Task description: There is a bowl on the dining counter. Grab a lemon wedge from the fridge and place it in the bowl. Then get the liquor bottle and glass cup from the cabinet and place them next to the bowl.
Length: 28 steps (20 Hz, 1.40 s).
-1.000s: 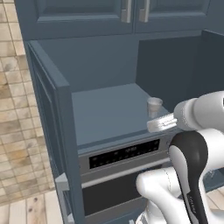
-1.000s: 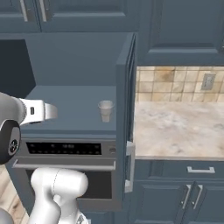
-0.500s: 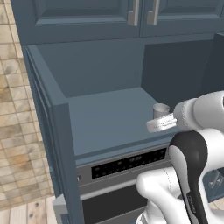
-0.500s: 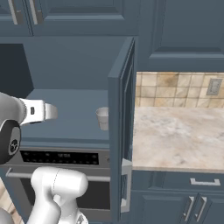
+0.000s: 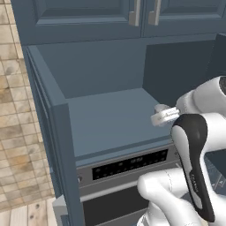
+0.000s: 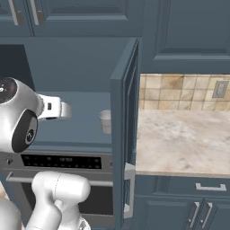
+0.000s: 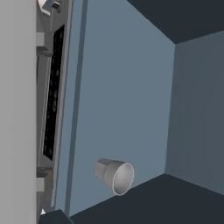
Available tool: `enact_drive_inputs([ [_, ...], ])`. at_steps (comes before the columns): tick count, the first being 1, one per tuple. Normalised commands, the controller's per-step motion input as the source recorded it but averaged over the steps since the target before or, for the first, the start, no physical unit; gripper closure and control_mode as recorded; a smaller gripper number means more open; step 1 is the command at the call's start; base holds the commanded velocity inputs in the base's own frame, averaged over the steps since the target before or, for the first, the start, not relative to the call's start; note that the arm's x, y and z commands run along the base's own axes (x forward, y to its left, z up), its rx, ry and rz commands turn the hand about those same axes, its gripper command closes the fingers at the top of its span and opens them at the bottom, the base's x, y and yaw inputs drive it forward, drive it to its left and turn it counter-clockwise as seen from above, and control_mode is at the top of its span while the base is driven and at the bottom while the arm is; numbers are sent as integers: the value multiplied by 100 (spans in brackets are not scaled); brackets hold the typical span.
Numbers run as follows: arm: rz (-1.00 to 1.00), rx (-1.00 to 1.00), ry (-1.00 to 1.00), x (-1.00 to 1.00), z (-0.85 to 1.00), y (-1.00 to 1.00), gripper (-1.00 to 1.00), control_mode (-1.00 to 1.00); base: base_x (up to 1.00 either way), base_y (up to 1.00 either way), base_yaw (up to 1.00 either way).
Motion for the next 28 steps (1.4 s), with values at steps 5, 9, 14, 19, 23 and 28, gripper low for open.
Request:
enact_drive_inputs([
  [5, -6, 0, 24, 20, 0, -11, -100, -100, 0, 0, 0],
  [9, -6, -5, 22, 18, -20, -1, -100, -100, 0, 0, 0],
  [14, -2, -17, 4, 3, -44, 0, -100, -100, 0, 0, 0],
  [19, 0, -32, -7, 0, -47, 2, -100, -100, 0, 0, 0],
  [23, 2, -20, -6, 0, -25, 0, -100, -100, 0, 0, 0],
  [28, 2, -2, 6, 19, 1, -9, -100, -100, 0, 0, 0],
])
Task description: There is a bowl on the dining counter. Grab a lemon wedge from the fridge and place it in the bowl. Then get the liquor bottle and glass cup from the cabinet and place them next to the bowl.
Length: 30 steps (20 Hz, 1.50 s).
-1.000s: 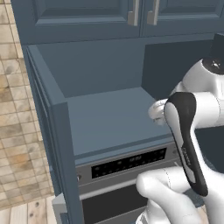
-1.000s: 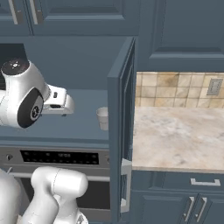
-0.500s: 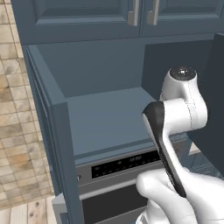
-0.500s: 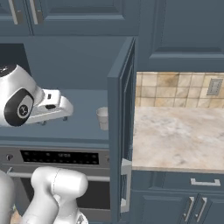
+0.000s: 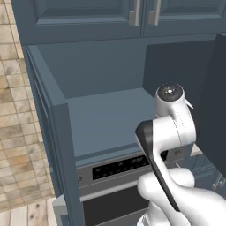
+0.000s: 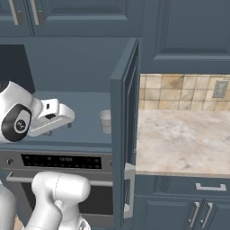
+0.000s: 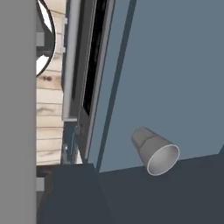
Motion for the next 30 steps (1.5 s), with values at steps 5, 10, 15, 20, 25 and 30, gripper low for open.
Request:
enact_drive_inputs([
  [5, 0, 0, 17, 41, 0, -14, -100, -100, 0, 0, 0],
  [10, 0, 0, 8, 49, 0, -8, -100, -100, 0, 0, 0],
  [15, 0, 0, 0, 46, -7, -11, -100, -100, 0, 0, 0],
  [20, 0, 0, 1, 47, -14, -15, -100, -100, 0, 0, 0],
  [25, 0, 0, 5, 43, -8, -17, -100, -100, 0, 0, 0],
  [30, 0, 0, 10, 36, -2, -19, -100, -100, 0, 0, 0],
])
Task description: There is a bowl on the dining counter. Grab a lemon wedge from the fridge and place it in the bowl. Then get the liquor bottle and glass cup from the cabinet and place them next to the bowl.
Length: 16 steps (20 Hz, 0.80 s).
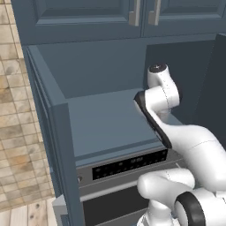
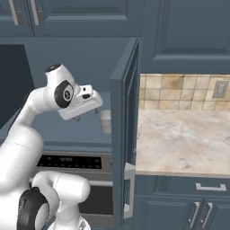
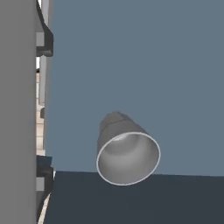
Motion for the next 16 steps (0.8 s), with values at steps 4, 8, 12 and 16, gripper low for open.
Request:
enact_drive_inputs([
  [4, 0, 0, 11, 38, -6, -16, -100, -100, 0, 0, 0],
  [8, 0, 0, 12, 37, -10, -14, -100, -100, 0, 0, 0],
  [12, 0, 0, 9, 31, -19, -11, -100, -100, 0, 0, 0],
  [16, 1, 0, 7, 32, -28, -8, -100, -100, 0, 0, 0],
])
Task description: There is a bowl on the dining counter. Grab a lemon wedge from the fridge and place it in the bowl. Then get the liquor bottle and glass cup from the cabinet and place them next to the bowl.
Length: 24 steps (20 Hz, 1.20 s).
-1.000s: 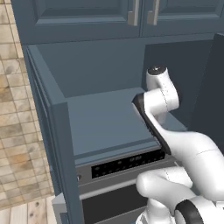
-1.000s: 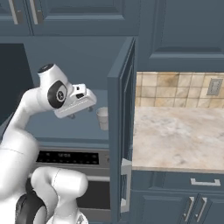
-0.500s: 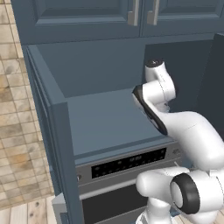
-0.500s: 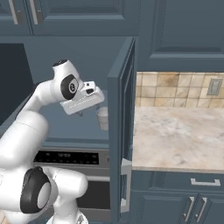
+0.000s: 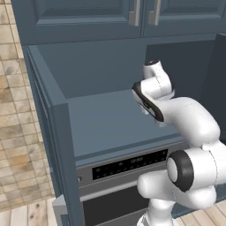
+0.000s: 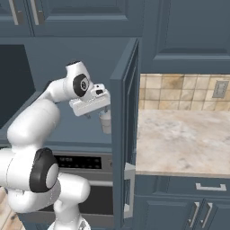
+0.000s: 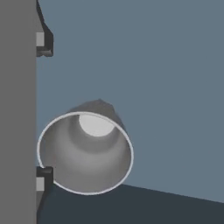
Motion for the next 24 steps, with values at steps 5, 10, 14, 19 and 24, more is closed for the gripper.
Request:
enact_drive_inputs([
  [5, 0, 0, 4, 32, -30, -8, -100, -100, 0, 0, 0],
  [10, 0, 0, 0, 30, -28, -7, -100, -100, 0, 0, 0],
  [14, 0, 0, 0, 24, -23, -8, -100, -100, 0, 0, 0],
  [19, 0, 0, 0, 5, -21, -6, -100, -100, 0, 0, 0],
  [24, 0, 0, 0, 0, -24, -2, -100, -100, 0, 0, 0],
])
